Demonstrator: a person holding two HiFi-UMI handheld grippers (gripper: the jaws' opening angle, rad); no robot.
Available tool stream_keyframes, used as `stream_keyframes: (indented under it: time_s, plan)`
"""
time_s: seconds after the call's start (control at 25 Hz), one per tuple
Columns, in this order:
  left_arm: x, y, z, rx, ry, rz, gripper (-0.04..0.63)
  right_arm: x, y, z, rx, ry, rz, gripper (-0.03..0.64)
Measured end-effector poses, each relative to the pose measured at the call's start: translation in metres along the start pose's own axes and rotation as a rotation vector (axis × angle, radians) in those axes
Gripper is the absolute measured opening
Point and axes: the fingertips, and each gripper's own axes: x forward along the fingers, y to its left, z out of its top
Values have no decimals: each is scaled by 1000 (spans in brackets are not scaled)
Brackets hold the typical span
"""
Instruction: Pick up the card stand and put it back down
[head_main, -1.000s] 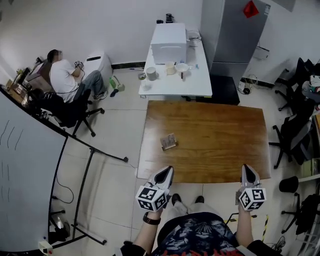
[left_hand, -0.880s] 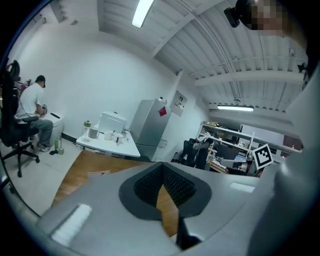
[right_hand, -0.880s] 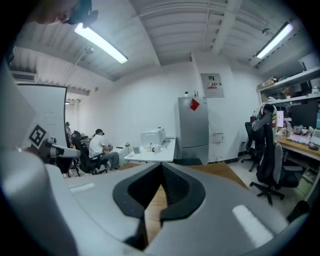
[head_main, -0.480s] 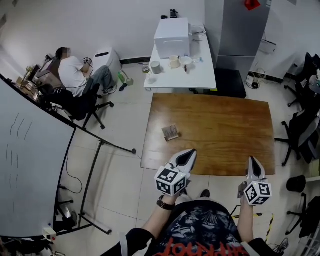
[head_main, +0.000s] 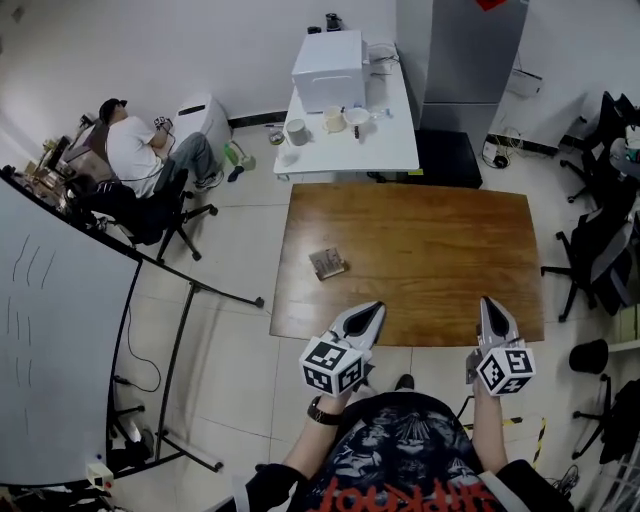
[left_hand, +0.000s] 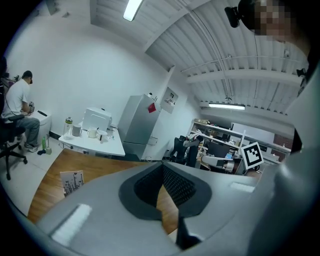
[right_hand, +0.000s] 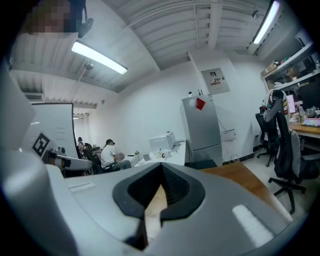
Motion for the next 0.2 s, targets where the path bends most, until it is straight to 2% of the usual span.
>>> stream_keyframes:
  time_s: [0.2]
  plan:
    - [8,-12,-5,12,10,-8,-6,3,-3,-1,11,9,36,-11]
